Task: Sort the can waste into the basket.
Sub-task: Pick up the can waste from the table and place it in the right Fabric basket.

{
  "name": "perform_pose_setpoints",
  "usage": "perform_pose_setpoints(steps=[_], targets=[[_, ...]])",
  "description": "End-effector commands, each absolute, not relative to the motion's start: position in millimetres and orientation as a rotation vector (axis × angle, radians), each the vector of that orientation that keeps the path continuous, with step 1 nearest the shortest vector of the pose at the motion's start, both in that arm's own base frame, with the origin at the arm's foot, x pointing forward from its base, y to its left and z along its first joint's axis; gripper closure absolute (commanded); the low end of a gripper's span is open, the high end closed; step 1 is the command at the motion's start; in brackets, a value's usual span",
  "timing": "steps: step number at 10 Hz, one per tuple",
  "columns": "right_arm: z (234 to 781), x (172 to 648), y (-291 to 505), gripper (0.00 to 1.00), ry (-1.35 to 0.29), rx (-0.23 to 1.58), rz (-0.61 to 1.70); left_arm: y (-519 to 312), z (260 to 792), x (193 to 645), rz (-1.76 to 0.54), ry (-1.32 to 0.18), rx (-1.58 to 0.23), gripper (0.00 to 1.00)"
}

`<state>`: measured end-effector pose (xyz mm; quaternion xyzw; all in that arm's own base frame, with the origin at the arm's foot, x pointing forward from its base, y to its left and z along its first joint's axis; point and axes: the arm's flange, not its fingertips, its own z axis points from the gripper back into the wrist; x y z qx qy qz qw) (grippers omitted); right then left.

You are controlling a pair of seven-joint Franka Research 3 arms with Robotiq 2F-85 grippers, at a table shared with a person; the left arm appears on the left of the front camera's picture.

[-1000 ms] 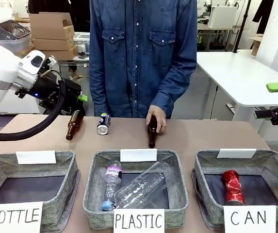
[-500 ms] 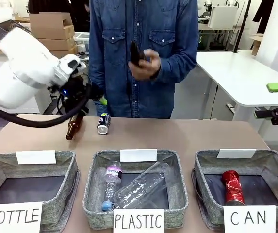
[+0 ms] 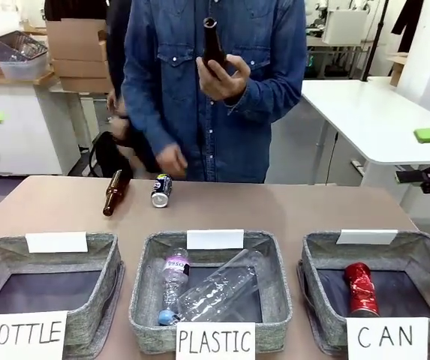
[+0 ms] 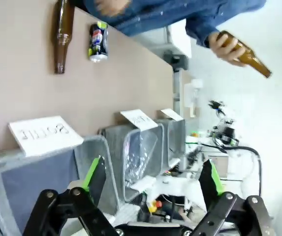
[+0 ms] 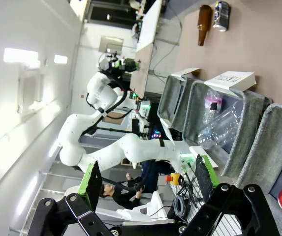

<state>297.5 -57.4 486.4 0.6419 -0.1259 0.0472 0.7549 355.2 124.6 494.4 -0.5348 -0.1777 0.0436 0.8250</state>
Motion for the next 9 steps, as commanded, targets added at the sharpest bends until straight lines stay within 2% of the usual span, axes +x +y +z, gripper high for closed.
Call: perform_pose_setpoints(steps=[1,4,7,9], targets=[[487.8,296.9,-59.3,0.00,-0.279,1.397,0.127,85.2,471.4,403.4,-0.005,-0.292,-1.132,0.00],[487.8,296.9,-59.3,0.00,-0.279,1.397,0.127,22.3,469.3,438.7,-0.122,-0.149,-0.998,0.00],[487.8,296.9,-59.3,0.00,-0.279,1.397,0.127,59.9,472.3,438.9,-0.022,-0.167,-1.016,0.00],[487.8,296.9,-59.3,0.00,-0.279,1.397,0.127,104.4,479.3,414.3,0.040,-0.244,-1.093,0.00]])
